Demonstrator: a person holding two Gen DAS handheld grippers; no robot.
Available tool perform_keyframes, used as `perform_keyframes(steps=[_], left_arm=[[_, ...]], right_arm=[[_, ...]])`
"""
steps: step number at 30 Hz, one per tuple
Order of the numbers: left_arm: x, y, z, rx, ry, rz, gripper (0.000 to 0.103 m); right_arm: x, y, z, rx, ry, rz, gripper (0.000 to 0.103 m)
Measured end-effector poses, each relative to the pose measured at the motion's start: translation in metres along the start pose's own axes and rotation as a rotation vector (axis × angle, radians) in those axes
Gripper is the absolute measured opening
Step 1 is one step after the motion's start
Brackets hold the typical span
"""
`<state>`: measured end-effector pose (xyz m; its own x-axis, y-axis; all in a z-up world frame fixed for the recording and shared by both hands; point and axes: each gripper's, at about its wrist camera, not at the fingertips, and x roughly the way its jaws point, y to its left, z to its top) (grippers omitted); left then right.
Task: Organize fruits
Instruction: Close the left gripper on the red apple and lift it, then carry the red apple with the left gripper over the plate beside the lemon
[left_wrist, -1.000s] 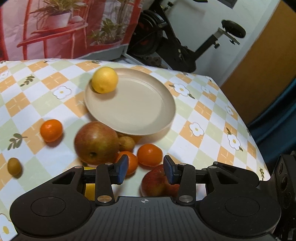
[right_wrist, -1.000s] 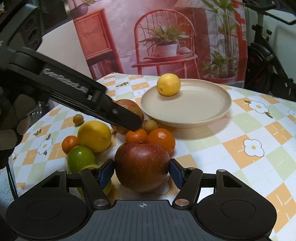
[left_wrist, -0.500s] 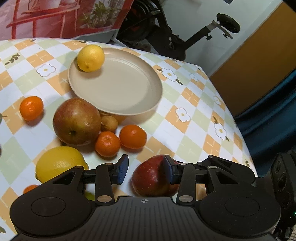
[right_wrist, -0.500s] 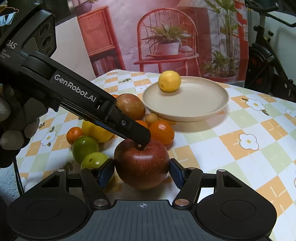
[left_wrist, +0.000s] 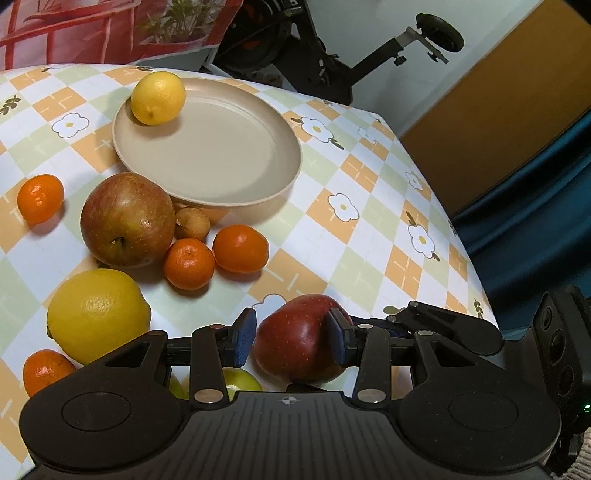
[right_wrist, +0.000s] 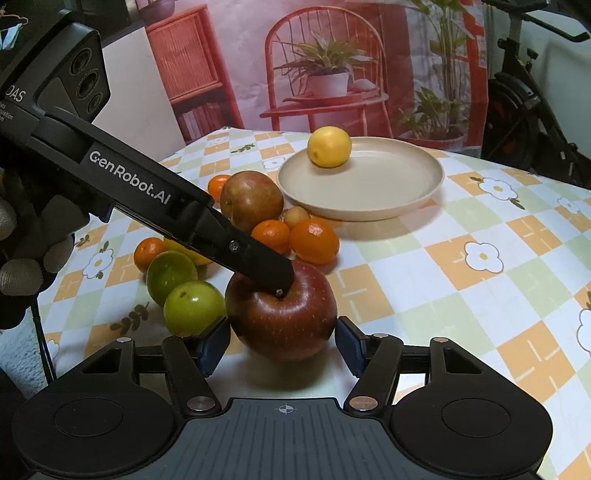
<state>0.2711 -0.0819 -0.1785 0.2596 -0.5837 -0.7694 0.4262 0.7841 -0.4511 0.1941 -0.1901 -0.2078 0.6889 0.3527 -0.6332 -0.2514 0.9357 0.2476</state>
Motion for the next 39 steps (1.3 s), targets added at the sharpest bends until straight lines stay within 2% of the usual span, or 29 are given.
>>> perform_keyframes(steps=[13, 19, 31, 39], left_arm=[[0.001, 0.001, 0.001, -0.002, 0.008, -0.018, 0.044], [-0.006, 0.004, 0.009, -0.01, -0.022, -0.03, 0.041], [-0.034, 0.008, 0.047, 0.019, -0.129, 0.0, 0.041], [-0.038, 0.029, 0.094, 0.019, -0.185, 0.052, 0.041]], right_arm=[[0.002, 0.001, 0.001, 0.004, 0.004, 0.001, 0.058], [-0.003, 0.0, 0.004, 0.005, -0.059, 0.004, 0.057], [0.004, -0.005, 0.052, -0.038, -0.13, 0.012, 0.057], [0.041, -0.017, 0.105, -0.082, -0.133, 0.019, 0.057]])
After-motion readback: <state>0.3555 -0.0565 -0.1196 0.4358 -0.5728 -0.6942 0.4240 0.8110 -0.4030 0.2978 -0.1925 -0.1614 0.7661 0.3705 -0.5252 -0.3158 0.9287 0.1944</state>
